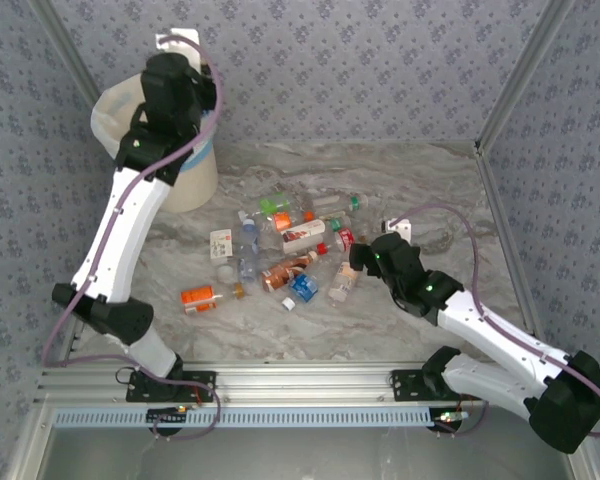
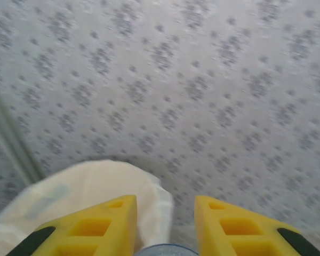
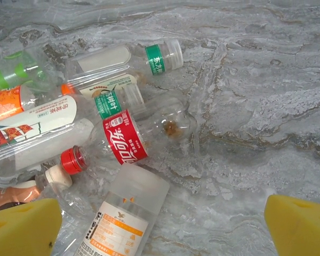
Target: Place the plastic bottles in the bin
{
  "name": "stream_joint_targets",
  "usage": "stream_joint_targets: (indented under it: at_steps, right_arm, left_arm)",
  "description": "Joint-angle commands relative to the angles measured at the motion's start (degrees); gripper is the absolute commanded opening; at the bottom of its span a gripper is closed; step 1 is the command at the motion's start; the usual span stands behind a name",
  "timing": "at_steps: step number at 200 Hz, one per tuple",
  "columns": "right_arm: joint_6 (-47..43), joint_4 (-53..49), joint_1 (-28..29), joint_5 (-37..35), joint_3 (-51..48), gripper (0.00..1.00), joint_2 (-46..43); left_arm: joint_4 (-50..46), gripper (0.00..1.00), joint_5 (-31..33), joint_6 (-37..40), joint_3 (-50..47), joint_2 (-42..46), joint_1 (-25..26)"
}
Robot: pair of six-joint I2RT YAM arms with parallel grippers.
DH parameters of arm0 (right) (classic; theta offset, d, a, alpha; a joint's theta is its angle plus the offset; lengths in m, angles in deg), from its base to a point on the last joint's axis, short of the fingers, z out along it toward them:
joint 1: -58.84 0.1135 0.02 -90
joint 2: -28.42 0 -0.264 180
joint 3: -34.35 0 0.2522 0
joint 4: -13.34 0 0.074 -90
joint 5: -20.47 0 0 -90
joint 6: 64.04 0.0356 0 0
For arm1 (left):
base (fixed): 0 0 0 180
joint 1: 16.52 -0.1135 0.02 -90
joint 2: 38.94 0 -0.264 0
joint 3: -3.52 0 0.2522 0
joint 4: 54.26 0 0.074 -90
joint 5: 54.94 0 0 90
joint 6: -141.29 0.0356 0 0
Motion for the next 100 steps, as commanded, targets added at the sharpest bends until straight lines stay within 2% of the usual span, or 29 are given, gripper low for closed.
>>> stream_joint_targets:
  at_steps: [1, 36, 64, 79, 100]
  right_arm:
    - [0.02, -0.04, -0.24, -0.99, -0.38, 1.00, -1.63]
    - [0.59, -0.59, -0.18, 0.19, -0.33, 1.00, -2.45]
    - [0.99, -2.28, -0.23, 0.64, -0.05, 1.00, -3.51]
    - [1.16, -3.05, -0.14, 0.62, -0.15, 1.00, -4.37]
    - [1.33, -3.03, -0.09, 0.57, -0.84, 1.00, -5.79]
  left_arm:
    - [1.15, 0.00, 1.69, 3.04, 8.68, -5.23, -5.65]
    - [-9.43, 0.00, -1.84, -5.68, 25.55, -16.82, -14.47]
    - [-19.91, 0.00, -11.41, -16.19, 37.24, -24.73, -20.23]
    - [-22.37, 0.00, -15.80, -20.89, 39.67, -26.69, -22.74]
    - [-22.57, 0.00, -16.40, -23.50, 38.76, -27.88, -24.57]
